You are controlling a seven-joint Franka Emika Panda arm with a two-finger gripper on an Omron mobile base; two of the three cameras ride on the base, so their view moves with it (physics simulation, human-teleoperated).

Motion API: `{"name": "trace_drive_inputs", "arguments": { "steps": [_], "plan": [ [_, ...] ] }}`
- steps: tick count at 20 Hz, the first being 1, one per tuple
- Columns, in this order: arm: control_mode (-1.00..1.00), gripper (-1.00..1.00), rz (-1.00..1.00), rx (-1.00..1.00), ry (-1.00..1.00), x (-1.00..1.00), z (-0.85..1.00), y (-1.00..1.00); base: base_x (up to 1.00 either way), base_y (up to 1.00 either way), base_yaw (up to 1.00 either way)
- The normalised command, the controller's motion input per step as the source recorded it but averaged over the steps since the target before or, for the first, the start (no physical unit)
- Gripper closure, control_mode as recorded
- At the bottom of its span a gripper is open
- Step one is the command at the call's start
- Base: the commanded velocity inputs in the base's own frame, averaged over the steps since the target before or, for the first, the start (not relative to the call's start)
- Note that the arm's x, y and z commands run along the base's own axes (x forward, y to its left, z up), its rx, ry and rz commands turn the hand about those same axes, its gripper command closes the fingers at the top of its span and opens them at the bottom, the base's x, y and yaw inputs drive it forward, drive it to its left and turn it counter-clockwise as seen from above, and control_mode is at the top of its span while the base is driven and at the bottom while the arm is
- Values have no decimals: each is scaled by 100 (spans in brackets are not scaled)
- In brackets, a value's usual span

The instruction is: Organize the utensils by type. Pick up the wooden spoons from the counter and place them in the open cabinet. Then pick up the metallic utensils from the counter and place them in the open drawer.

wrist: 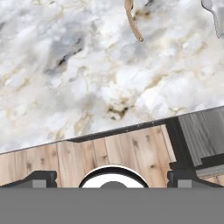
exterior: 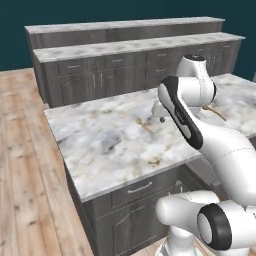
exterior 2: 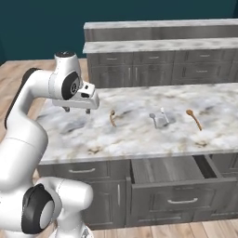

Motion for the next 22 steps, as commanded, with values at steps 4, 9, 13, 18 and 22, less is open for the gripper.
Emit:
{"name": "trace_drive_inputs", "arguments": {
  "steps": [4,9,13,18,22],
  "plan": [
    [100,-100,0,0,0,0,0,0,56,-9,1],
    [100,-100,0,0,0,0,0,0,50,-14,4],
    [100,-100,0,0,0,0,0,0,45,-13,1],
    [100,-100,0,0,0,0,0,0,17,-14,0],
    [100,-100,0,0,0,0,0,0,3,-5,0]
  ]
}}
